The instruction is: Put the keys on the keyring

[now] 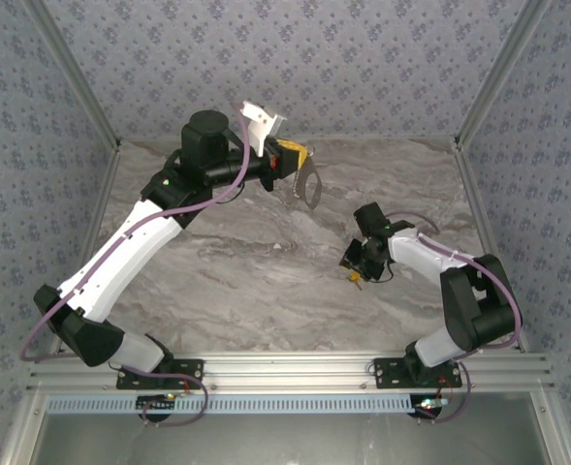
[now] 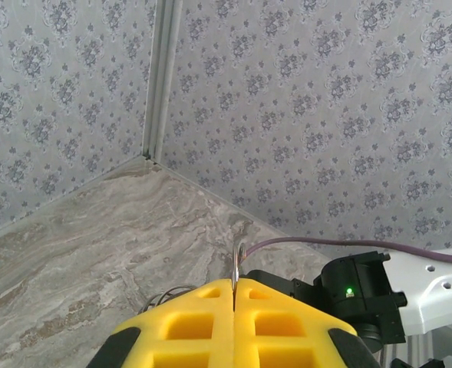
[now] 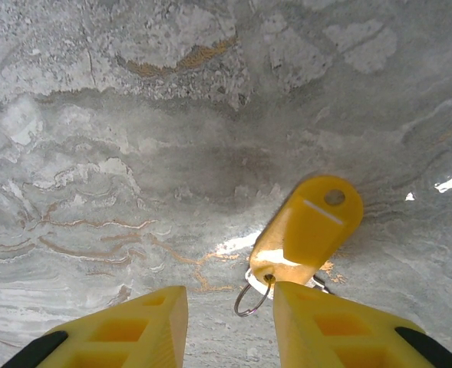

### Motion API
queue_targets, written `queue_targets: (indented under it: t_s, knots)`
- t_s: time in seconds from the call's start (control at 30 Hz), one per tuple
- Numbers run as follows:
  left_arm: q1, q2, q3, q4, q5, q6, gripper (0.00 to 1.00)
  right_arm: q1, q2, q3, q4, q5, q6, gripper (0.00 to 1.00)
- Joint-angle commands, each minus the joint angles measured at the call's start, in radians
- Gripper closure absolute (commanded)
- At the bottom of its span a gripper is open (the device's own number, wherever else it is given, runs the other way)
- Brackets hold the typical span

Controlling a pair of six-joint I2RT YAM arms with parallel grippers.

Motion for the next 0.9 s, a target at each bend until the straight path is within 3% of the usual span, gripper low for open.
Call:
queue_targets:
  t_s: [0.0,0.47,0.87]
  knots:
    - [0.005,0.002,0.008,0.068,0.032,-0.005,1.0,0.0,0.014,0.0,-0.018,-0.008,0.021,0.63]
    - [0.017,-0.016,-0.008,0.069,0.036,-0.002,1.0,0.006,0.072,0.012,0.009,-0.017,0.027,0.67]
    - [0.024,-0.017,-0.02,0.081,0.045,-0.007,1.0,0.007,0.075,0.012,0.007,-0.021,0.022,0.8]
